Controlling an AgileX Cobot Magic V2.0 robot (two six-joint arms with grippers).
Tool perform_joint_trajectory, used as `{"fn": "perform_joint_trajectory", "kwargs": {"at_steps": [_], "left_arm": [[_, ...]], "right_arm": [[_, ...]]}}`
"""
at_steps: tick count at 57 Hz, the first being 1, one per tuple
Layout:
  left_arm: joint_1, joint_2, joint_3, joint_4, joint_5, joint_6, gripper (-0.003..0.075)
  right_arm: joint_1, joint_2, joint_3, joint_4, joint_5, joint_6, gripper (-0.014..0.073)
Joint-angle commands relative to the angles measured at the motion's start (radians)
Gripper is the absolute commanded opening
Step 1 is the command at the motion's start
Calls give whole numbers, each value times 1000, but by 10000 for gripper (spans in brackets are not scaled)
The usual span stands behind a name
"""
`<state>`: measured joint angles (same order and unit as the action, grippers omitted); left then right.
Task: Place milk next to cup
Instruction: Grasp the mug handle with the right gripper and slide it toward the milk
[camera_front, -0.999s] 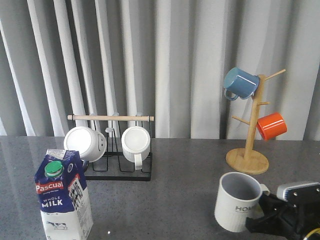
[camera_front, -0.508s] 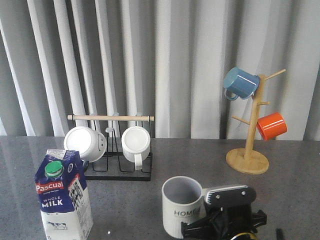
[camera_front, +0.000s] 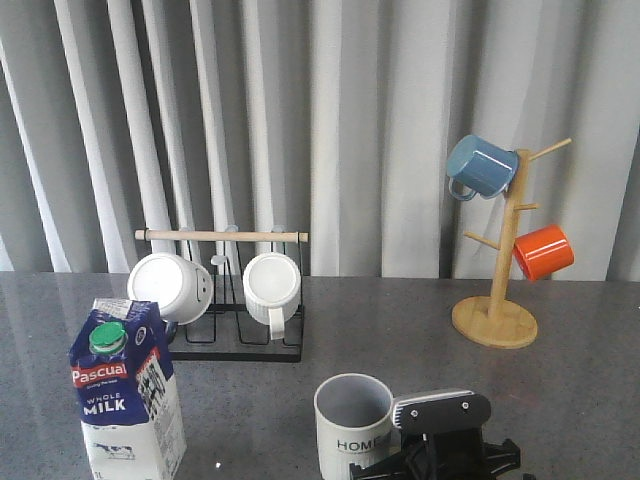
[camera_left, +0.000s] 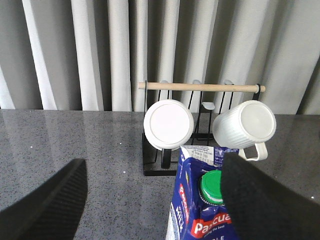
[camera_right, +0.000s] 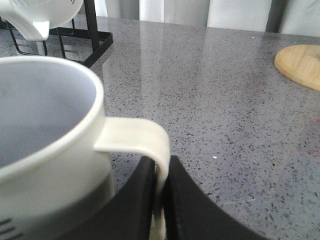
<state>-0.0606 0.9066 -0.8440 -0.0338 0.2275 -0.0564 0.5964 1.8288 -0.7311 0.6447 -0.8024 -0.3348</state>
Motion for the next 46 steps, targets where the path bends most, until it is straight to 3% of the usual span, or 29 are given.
{"fn": "perform_joint_trajectory", "kwargs": {"at_steps": [1,21,34,46], "left_arm": [[-5,-1,-33,-9,-71,-11,520],[-5,-1,-33,-9,-71,-11,520],[-5,-1,-33,-9,-71,-11,520],[-5,-1,-33,-9,-71,-11,520]], "right_arm": [[0,-41,-24,-20,-64,-12,94],[0,-44,-24,-29,-46,-11,261],[0,-75,35,-55,-73,7,269],[0,-179,97,-185,-71,30,269]]}}
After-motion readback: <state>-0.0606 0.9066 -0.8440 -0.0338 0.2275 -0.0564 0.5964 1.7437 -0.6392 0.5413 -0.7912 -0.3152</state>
